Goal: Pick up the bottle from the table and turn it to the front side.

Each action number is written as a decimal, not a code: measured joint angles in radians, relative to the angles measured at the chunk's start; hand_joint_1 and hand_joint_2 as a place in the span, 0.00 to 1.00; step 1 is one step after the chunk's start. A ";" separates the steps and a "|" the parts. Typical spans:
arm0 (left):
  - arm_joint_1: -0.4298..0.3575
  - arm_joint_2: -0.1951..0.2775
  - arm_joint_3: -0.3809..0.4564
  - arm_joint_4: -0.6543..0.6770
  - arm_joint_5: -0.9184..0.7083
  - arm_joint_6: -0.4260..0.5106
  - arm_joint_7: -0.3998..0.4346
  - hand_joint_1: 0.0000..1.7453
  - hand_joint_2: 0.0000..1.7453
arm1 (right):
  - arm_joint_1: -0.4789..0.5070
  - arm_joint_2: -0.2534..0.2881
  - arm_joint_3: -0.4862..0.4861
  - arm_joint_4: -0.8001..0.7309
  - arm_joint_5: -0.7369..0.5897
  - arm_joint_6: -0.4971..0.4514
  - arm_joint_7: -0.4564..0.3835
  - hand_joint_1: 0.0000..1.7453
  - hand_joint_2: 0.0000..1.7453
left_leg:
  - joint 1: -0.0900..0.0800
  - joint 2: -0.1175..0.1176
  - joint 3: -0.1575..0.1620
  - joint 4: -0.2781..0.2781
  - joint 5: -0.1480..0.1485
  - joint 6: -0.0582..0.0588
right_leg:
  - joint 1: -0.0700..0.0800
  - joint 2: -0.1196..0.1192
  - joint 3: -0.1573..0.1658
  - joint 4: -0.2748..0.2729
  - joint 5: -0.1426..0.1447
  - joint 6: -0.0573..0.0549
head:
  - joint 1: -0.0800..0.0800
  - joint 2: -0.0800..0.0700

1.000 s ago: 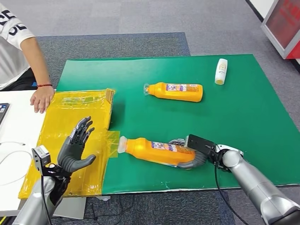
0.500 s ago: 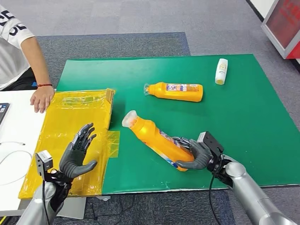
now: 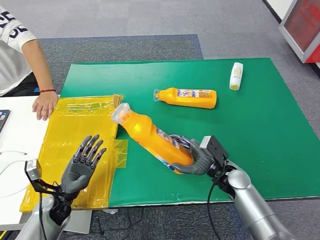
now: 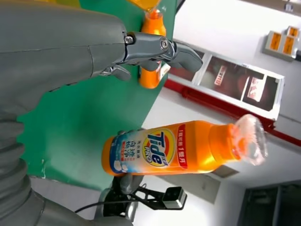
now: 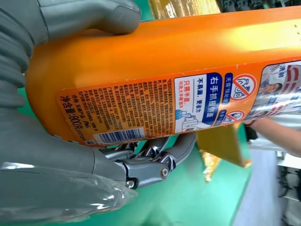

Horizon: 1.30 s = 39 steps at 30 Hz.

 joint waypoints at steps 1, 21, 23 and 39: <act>-0.006 0.002 -0.001 0.010 0.005 -0.009 0.007 0.00 1.00 | 0.000 0.007 0.002 -0.009 0.019 -0.013 -0.002 1.00 1.00 | 0.000 0.000 0.000 0.000 0.000 0.000 | 0.000 0.000 0.000 0.000 0.000 0.000 | 0.000 0.000; -0.143 0.083 -0.080 0.057 -0.022 0.048 0.071 0.00 1.00 | -0.005 0.098 0.102 -0.117 0.309 -0.186 -0.031 1.00 1.00 | 0.000 0.000 0.000 0.000 0.000 0.000 | 0.000 0.000 0.000 0.000 0.000 0.000 | 0.000 0.000; -0.160 0.086 -0.097 0.058 -0.025 0.044 0.072 0.00 1.00 | -0.009 0.104 0.111 -0.116 0.321 -0.194 -0.031 1.00 1.00 | 0.000 0.000 0.000 0.000 0.000 0.000 | 0.000 0.000 0.000 0.000 0.000 0.000 | 0.000 0.000; -0.271 0.089 -0.236 0.070 -0.013 0.019 0.062 0.00 1.00 | -0.057 0.141 0.150 -0.089 0.327 -0.206 -0.031 1.00 1.00 | 0.000 0.000 0.000 0.000 0.001 0.000 | 0.000 0.000 -0.001 0.000 0.000 0.000 | 0.000 0.000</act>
